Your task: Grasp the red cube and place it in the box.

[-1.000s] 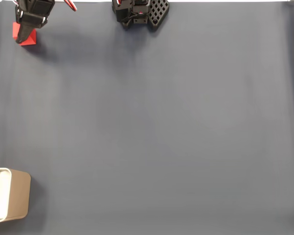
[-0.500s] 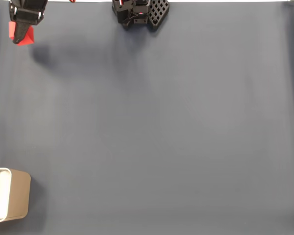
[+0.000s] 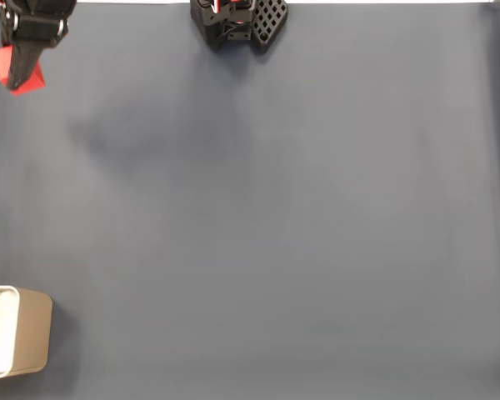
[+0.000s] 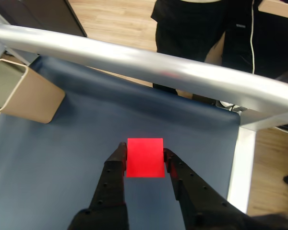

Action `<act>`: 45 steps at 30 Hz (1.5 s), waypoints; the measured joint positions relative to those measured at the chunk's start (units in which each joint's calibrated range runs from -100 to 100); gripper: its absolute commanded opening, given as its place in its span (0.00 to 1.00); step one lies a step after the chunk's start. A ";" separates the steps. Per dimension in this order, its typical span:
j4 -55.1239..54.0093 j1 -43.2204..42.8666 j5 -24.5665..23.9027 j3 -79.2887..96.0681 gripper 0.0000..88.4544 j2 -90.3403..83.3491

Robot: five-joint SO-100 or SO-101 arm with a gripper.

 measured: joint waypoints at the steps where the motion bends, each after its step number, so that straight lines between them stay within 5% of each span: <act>1: 0.40 -0.89 0.00 -0.81 0.00 0.00; 24: 1.99 -19.66 0.44 -18.44 0.00 9.38; 45: 1.99 -25.52 0.59 -42.86 0.00 31.00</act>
